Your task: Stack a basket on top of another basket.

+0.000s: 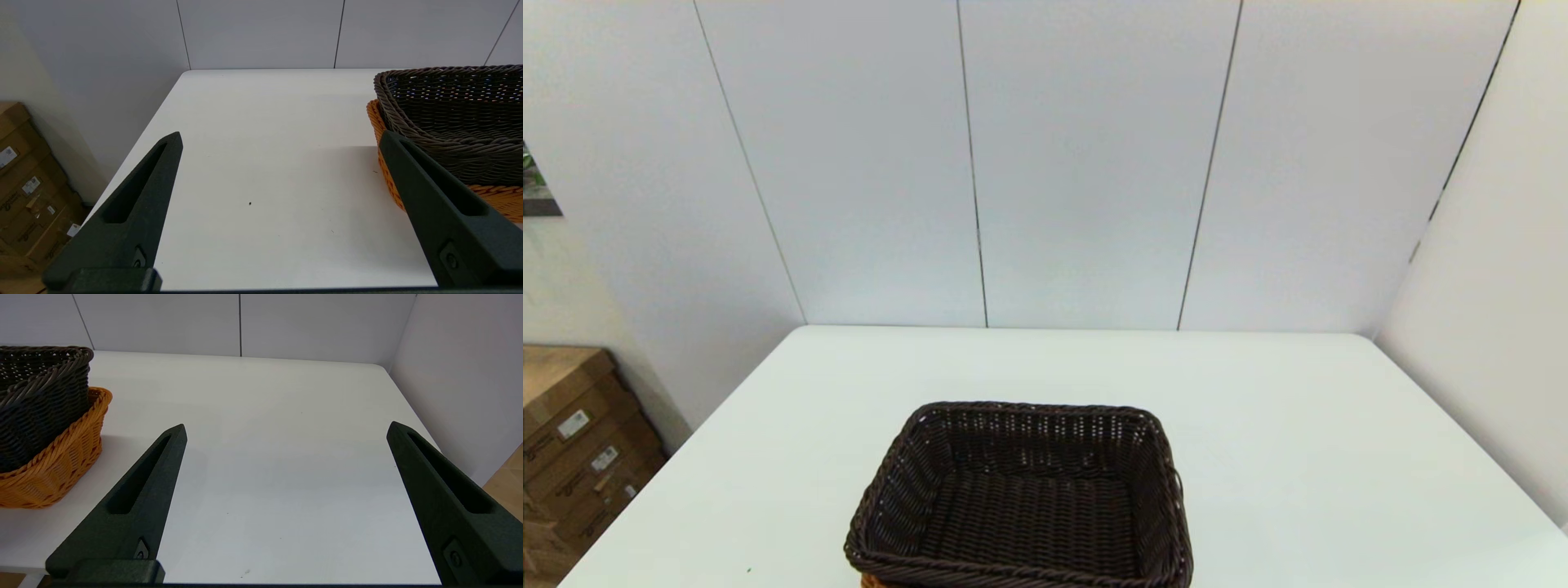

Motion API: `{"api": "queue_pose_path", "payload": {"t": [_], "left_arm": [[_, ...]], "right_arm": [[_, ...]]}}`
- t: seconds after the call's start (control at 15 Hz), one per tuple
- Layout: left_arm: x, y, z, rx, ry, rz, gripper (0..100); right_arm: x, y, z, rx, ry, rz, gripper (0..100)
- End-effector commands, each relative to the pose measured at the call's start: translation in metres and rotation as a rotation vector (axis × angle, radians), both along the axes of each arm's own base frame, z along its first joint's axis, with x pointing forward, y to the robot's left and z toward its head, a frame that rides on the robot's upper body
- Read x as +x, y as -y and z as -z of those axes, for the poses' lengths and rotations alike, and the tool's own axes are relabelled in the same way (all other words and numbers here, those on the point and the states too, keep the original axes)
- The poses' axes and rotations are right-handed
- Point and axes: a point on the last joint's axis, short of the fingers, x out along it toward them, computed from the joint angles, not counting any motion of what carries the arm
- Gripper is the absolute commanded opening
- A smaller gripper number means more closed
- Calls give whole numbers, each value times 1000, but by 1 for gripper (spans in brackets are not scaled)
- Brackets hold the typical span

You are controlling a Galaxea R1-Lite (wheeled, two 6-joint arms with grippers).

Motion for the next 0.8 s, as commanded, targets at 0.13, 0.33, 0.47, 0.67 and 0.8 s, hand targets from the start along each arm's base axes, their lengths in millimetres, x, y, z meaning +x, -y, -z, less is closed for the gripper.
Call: {"api": "queue_pose_path", "payload": {"t": [0.13, 0.33, 0.47, 0.67, 0.8], "left_arm": [[0, 0, 0, -1, 1, 0, 100], [0, 0, 0, -1, 1, 0, 100], [0, 0, 0, -1, 1, 1, 100], [0, 0, 0, -1, 1, 0, 100], [0, 0, 0, -1, 1, 0, 100]], "right_arm": [[0, 0, 0, 25, -1, 0, 100], [0, 0, 0, 33, 4, 6, 100], [0, 0, 0, 33, 4, 6, 100], [0, 0, 0, 33, 4, 6, 100], [0, 0, 0, 33, 4, 6, 100]]}}
